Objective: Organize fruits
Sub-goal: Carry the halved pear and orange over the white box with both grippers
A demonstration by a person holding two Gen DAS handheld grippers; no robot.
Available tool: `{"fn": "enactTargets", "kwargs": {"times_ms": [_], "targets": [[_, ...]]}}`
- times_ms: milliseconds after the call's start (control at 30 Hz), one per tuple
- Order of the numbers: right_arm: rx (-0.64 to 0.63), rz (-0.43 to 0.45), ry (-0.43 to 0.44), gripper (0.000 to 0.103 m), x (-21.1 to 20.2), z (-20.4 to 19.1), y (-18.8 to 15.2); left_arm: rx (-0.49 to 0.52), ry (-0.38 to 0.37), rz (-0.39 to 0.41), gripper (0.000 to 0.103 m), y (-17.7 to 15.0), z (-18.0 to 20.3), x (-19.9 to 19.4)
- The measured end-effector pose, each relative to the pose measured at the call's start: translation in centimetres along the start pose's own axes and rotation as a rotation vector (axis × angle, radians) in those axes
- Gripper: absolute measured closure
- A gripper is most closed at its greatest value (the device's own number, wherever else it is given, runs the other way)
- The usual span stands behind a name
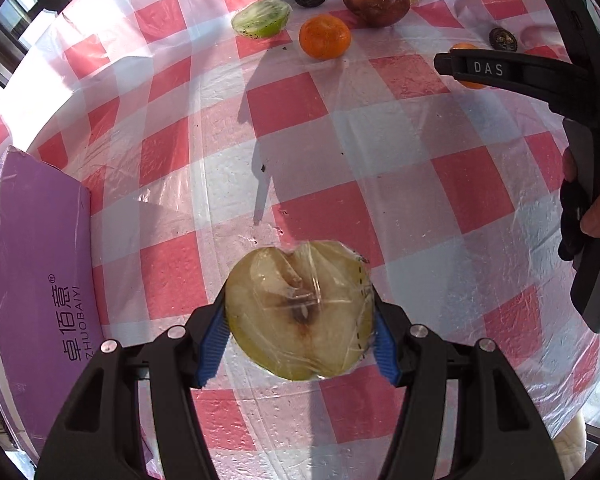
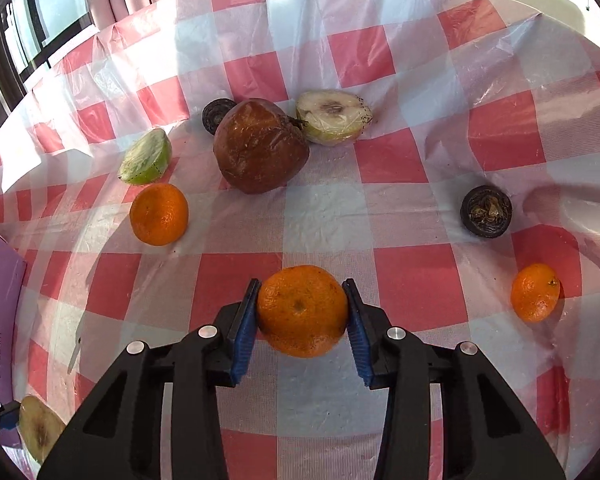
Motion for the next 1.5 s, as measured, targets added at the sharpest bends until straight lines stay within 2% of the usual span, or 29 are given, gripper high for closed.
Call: {"fn": "enactTargets", "kwargs": {"times_ms": [133, 233, 400, 533, 867, 1500], "targets": [[0.025, -0.009, 0.026, 0.062, -2.1, 0.4, -3.7, -0.037, -0.037, 0.004, 0.043, -0.6, -0.1, -0.9], [0.025, -0.021, 0.042, 0.062, -3.7, 0.4, -6.7, -0.048, -0.021, 0.035, 0.043, -0.6, -1.1, -2.2], [-0.023, -0.032, 0.066, 0.062, -5.1, -1.2, -9.0, -0.071, -0.007, 0.084, 0.043, -0.2, -2.9, -4.9], [-0.052, -0.005, 0.088, 0.062, -6.9, -2.7, -9.2, -0.087, -0.003, 0.113, 0.043, -0.2, -4.4, -6.7], [-0.096, 0.079, 0.097, 0.062, -10.1, -7.1, -6.9, -0.102, -0.006, 0.170, 0.043, -1.9, -7.4, -9.2], [-0.051, 0.138, 0.048, 0.062, -13.9, -12.1, -7.5, 0.035, -0.082, 0.239, 0.043, -2.4, -9.1, -12.1]]}}
Point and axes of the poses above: each gripper's, at about its wrist camera, not at the fingertips, and x roughly the way its jaws point, z to its right, y to its top, the point moved 9 cm from there along x, roughly the way its jaws point, and after that the axes turned 1 degree about -x, right-handed, at the moved point
